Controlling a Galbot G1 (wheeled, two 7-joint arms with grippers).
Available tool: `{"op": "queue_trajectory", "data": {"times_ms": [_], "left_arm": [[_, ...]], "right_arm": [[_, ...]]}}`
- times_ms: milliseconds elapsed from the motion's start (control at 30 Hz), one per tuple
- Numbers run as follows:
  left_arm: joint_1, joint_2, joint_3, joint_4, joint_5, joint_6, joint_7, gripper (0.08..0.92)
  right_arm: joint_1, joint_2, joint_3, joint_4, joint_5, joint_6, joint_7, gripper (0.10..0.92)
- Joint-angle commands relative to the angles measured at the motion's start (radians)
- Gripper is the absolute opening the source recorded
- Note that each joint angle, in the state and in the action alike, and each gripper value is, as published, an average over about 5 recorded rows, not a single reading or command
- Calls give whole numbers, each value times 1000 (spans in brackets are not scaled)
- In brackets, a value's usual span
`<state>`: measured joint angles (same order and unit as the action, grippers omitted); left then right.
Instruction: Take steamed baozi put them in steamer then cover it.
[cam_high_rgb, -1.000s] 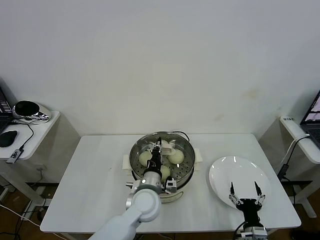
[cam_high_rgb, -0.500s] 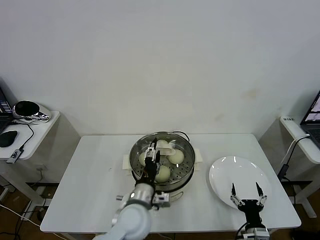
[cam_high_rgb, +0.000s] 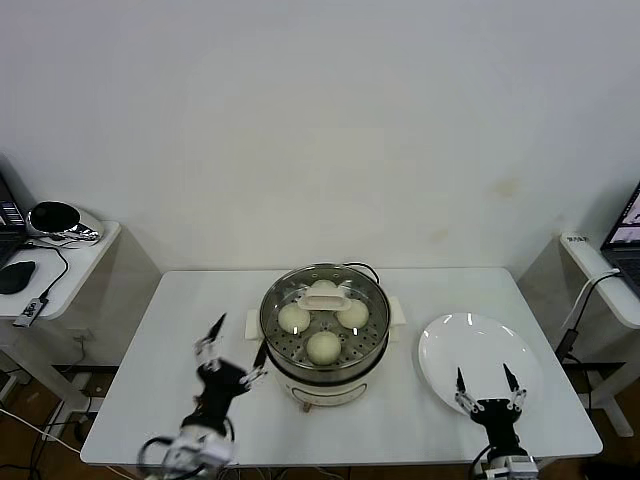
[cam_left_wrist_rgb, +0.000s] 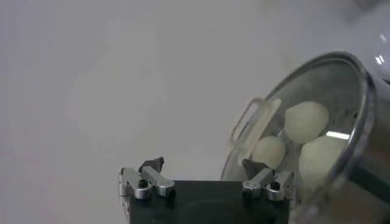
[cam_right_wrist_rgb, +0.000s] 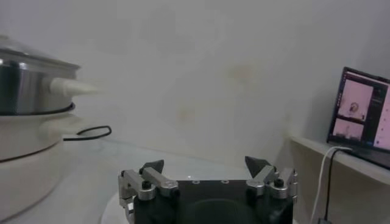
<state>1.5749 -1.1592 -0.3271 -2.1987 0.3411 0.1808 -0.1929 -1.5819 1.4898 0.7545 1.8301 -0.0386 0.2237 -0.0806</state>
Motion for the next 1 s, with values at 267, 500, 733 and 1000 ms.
{"op": "queue_trajectory", "data": {"times_ms": [267, 500, 733, 1000], "left_arm": [[361, -38, -238, 151, -612, -384, -87, 823], [343, -34, -258, 183, -606, -391, -49, 823], [329, -32, -266, 186, -612, -382, -36, 823], [321, -23, -266, 185, -607, -351, -24, 823]], "right_arm": [[-141, -136, -137, 83, 133, -47, -12, 823], [-151, -132, -145, 107, 157, -64, -19, 823], [-152, -131, -151, 111, 143, -82, -20, 823], [-153, -129, -155, 117, 123, -93, -20, 823]]}}
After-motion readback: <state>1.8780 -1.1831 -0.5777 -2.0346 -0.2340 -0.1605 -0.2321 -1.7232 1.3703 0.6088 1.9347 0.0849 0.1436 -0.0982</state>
